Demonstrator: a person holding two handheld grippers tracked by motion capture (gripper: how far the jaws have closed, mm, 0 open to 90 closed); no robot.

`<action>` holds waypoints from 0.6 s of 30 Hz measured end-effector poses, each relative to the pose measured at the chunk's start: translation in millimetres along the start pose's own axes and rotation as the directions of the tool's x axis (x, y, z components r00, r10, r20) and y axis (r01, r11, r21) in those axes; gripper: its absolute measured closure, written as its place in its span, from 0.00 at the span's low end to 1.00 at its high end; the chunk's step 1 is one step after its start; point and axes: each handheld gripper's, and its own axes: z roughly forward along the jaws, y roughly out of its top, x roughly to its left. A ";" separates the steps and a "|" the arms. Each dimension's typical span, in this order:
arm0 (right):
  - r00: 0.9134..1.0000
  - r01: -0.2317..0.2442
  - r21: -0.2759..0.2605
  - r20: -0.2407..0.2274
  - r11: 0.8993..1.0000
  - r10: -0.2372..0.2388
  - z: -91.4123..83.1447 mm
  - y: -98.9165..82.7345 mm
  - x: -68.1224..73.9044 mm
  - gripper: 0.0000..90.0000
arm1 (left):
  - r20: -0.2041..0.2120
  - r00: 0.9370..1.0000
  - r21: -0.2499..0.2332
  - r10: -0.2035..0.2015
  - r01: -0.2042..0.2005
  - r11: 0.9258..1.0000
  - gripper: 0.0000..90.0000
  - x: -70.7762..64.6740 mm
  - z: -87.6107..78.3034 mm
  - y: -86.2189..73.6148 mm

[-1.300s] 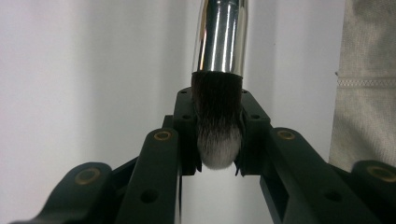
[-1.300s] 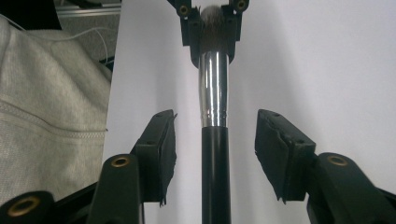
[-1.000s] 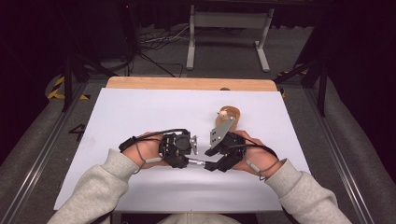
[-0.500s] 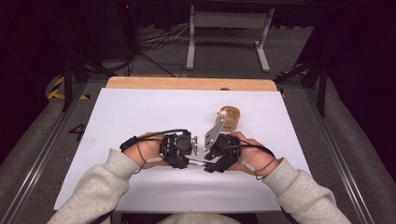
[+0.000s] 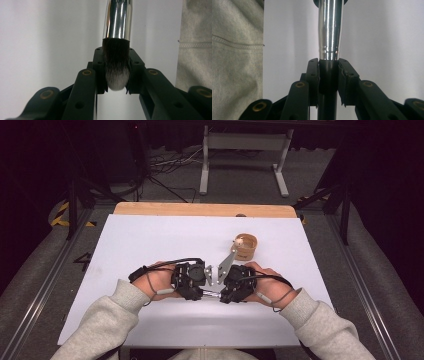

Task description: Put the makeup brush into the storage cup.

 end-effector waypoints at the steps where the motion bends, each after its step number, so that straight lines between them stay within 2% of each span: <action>1: 1.000 -0.005 0.006 0.001 1.000 0.005 0.4 0.0 0.3 0.81 | 0.001 1.000 -0.012 0.009 -0.009 1.000 0.83 0.4 1.2 0.5; 2: 1.000 -0.005 0.006 0.001 1.000 0.005 0.4 0.0 0.3 0.81 | 0.001 1.000 -0.012 0.009 -0.009 1.000 0.83 0.4 1.2 0.5; 3: 1.000 -0.003 0.009 0.000 1.000 0.003 1.0 -0.1 0.3 0.82 | 0.004 1.000 -0.027 -0.015 0.015 1.000 0.83 -1.5 2.5 0.3; 4: 1.000 -0.004 0.015 0.004 1.000 0.004 1.6 -0.1 0.5 0.82 | 0.014 0.998 -0.063 -0.066 0.067 0.996 0.83 -5.3 5.3 -0.1; 6: 1.000 -0.001 0.020 -0.006 1.000 0.001 2.8 0.0 0.5 0.82 | 0.011 0.999 -0.051 -0.044 0.044 0.998 0.83 -3.9 4.7 0.7; 7: 1.000 0.005 0.023 0.002 1.000 -0.005 3.5 0.1 0.3 0.82 | -0.001 0.999 0.013 0.042 -0.042 0.999 0.83 2.4 0.3 1.8; 8: 1.000 -0.003 0.026 -0.002 1.000 0.003 4.0 0.1 1.0 0.82 | -0.001 0.999 0.013 0.042 -0.042 0.999 0.83 2.4 0.3 1.8; 10: 1.000 0.016 0.017 0.008 1.000 -0.017 5.6 0.1 -0.8 0.82 | -0.001 0.999 0.013 0.046 -0.046 0.999 0.83 2.7 0.0 1.9; 11: 0.999 -0.034 0.003 0.011 0.999 0.034 7.0 0.9 2.8 0.82 | 0.001 0.999 0.012 0.045 -0.045 0.999 0.83 2.6 0.0 1.8; 13: 0.998 -0.059 -0.002 0.012 0.998 0.059 7.4 1.1 4.2 0.82 | -0.004 0.999 0.017 0.039 -0.039 0.999 0.83 2.3 -0.2 1.6; 14: 0.997 -0.081 0.015 0.007 0.997 0.081 6.7 0.9 5.9 0.82 | 0.018 0.996 -0.073 -0.087 0.088 0.993 0.83 -7.0 6.7 0.7; 15: 0.997 -0.081 0.015 0.007 0.997 0.081 6.7 0.9 5.9 0.82 | 0.018 0.996 -0.073 -0.087 0.088 0.993 0.83 -7.0 6.7 0.7; 16: 1.000 -0.015 0.037 0.000 0.999 0.015 5.4 -0.6 1.5 0.82 | 0.020 0.997 -0.065 -0.076 0.077 0.995 0.83 -6.3 6.3 0.8; 17: 1.000 -0.023 0.045 0.000 0.999 0.023 5.5 -0.7 2.0 0.82 | 0.018 0.998 -0.065 -0.063 0.064 0.996 0.83 -5.5 6.5 1.0; 18: 1.000 -0.023 0.045 0.000 0.999 0.023 5.5 -0.7 2.0 0.82 | 0.024 0.988 -0.142 -0.155 0.157 0.977 0.83 -11.8 12.0 1.4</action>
